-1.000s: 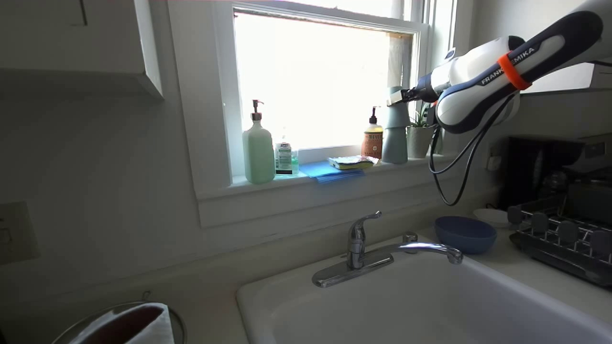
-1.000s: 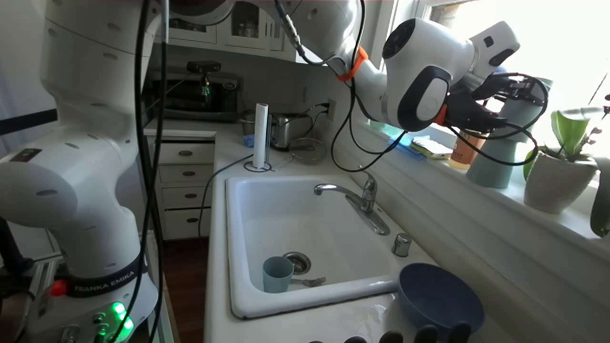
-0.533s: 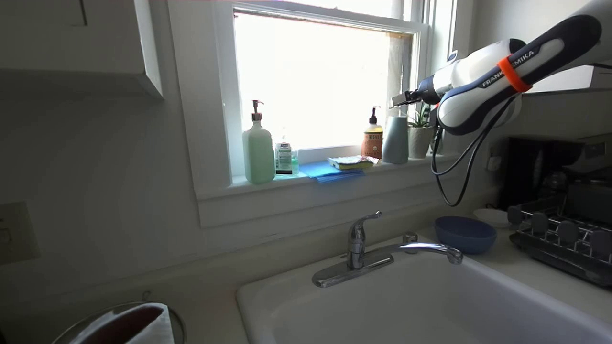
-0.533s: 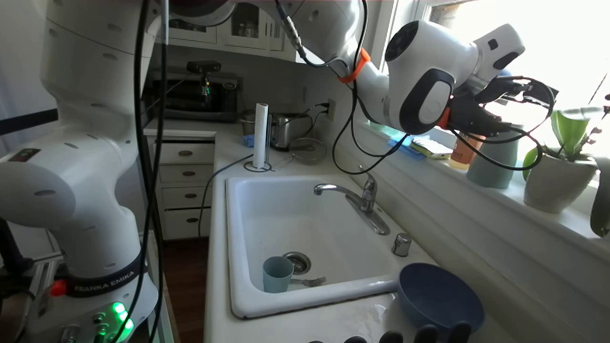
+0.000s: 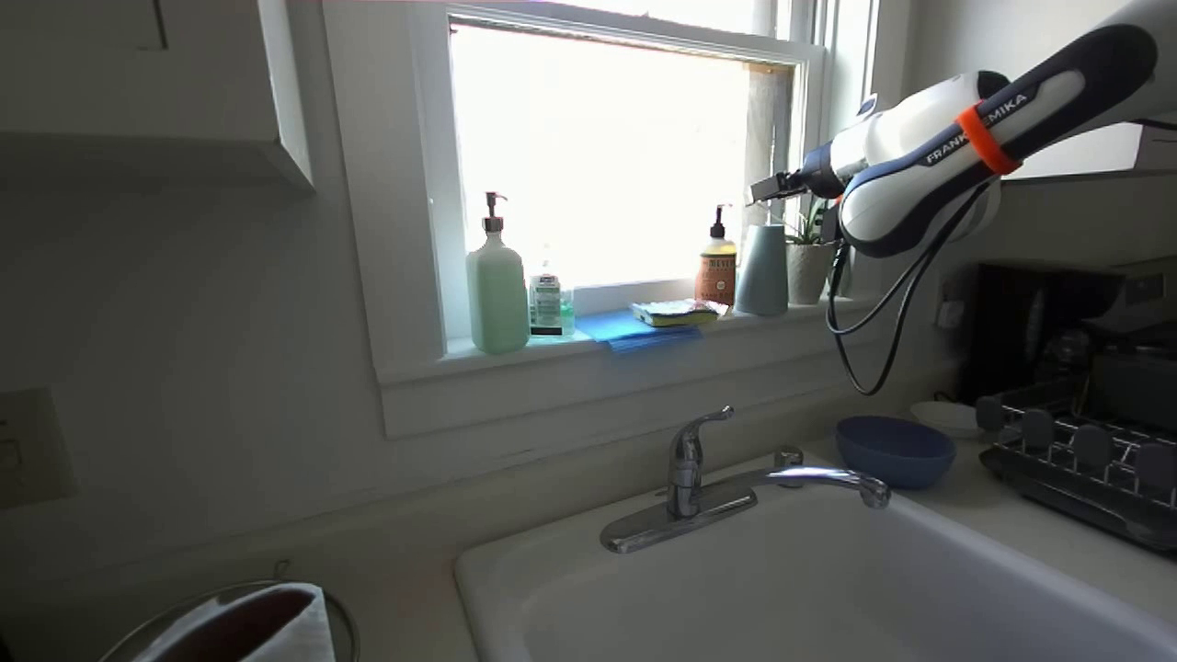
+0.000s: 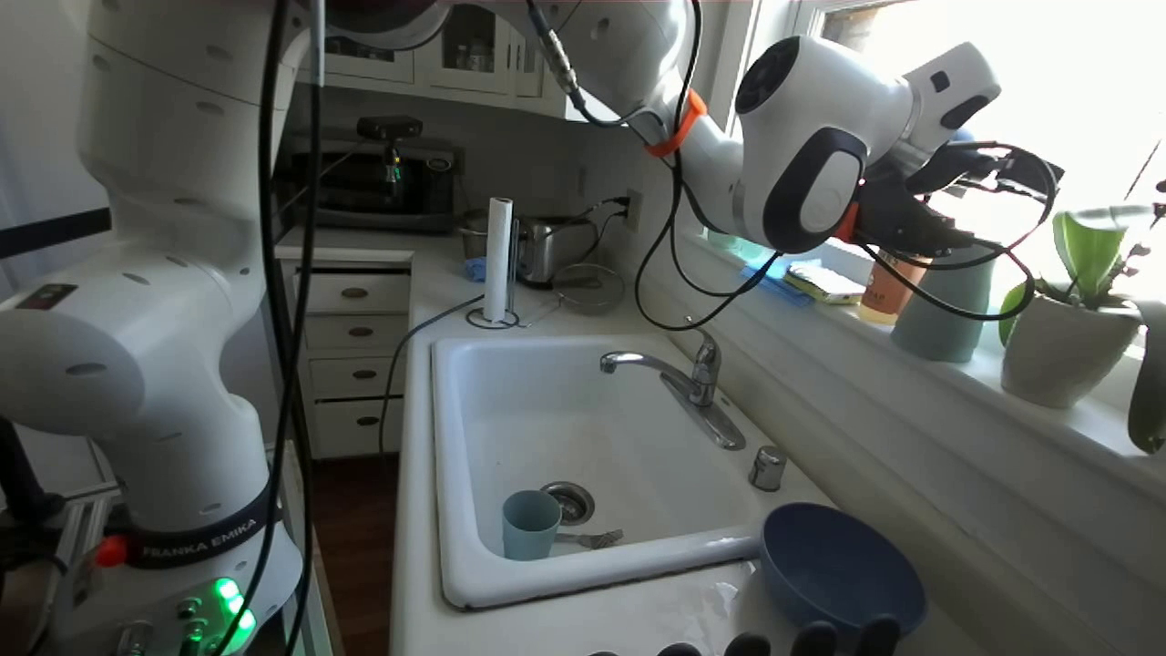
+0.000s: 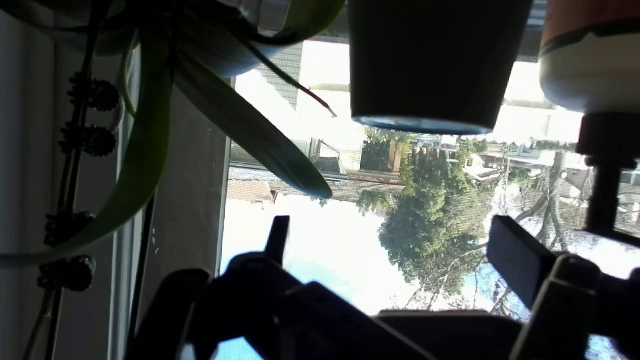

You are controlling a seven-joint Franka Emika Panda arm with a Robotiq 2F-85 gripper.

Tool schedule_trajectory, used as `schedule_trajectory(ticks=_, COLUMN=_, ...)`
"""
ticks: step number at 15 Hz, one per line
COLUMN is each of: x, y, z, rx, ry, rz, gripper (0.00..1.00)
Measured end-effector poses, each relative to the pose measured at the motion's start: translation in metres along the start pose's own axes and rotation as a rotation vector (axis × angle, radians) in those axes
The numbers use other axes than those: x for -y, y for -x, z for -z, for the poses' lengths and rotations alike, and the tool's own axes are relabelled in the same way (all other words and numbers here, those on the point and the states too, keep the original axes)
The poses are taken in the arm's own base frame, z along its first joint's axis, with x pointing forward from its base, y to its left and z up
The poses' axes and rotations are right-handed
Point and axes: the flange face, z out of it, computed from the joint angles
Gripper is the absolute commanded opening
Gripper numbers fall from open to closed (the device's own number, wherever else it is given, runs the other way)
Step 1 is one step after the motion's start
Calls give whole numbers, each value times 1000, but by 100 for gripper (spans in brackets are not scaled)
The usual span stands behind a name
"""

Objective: Put the grey cup on the window edge

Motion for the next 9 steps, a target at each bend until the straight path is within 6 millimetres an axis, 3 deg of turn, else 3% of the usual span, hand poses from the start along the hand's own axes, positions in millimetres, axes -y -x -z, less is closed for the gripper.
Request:
schedule_trajectory(ticks=4, x=-5, y=-16, z=2, rx=73, ry=6, rz=24, gripper=100)
schedule_trajectory(ticks=9, x=6, y=-48, z=18, rx=217, ry=-21, rz=47, gripper=100)
